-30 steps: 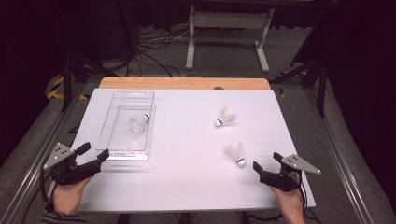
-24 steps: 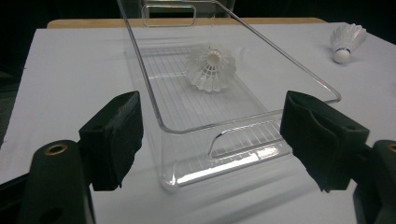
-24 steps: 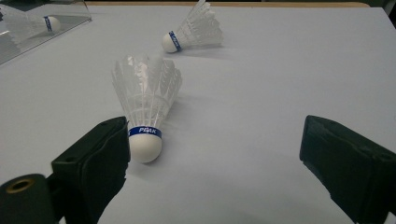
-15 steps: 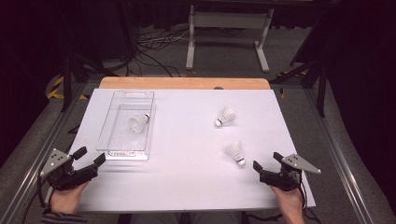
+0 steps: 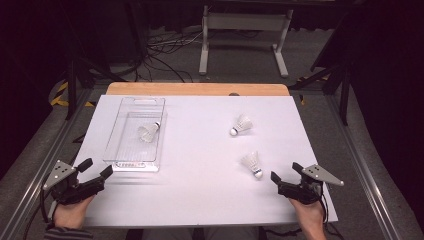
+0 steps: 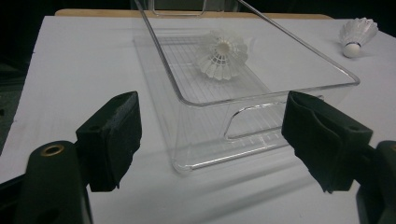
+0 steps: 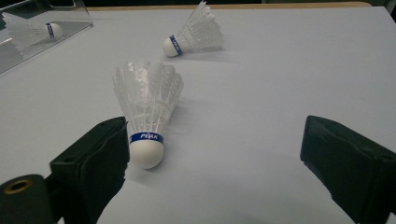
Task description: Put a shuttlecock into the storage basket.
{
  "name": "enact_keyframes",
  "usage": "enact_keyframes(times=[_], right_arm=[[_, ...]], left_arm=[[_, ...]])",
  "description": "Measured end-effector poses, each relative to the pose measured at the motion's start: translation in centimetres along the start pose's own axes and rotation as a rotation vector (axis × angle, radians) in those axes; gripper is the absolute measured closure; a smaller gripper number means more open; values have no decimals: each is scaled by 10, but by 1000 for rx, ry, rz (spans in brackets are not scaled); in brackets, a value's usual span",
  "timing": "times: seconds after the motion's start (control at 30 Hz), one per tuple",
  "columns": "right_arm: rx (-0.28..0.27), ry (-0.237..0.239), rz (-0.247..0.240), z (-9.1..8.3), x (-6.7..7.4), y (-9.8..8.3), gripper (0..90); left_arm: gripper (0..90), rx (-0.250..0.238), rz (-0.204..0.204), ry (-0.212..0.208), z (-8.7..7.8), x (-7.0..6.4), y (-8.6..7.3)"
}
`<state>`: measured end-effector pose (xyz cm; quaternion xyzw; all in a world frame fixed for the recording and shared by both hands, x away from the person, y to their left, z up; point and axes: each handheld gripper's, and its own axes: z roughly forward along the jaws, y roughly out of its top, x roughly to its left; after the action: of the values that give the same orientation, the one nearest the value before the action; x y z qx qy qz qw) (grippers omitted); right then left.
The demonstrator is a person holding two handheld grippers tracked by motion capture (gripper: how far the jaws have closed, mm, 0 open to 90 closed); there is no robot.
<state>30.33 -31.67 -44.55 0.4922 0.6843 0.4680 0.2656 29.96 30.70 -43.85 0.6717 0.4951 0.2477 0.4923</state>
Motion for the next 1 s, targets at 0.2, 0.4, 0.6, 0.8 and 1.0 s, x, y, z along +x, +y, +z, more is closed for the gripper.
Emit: enact_keyframes(times=[0.2,0.4,0.6,0.8,1.0], right_arm=[[-8,15,-10,-1,5,3,87],[-13,33,-28,0,11,9,85],[-20,57,-39,-1,17,12,83],[-31,68,-39,0,19,15,82],[-45,81,-52,4,25,22,81]], left_arm=[[208,1,5,-3,0,-1,0],[206,2,2,-4,1,-2,0],[205,0,7,-5,1,-4,1],[205,-2,11,-11,2,-5,1],[204,-2,6,-14,2,-6,1]])
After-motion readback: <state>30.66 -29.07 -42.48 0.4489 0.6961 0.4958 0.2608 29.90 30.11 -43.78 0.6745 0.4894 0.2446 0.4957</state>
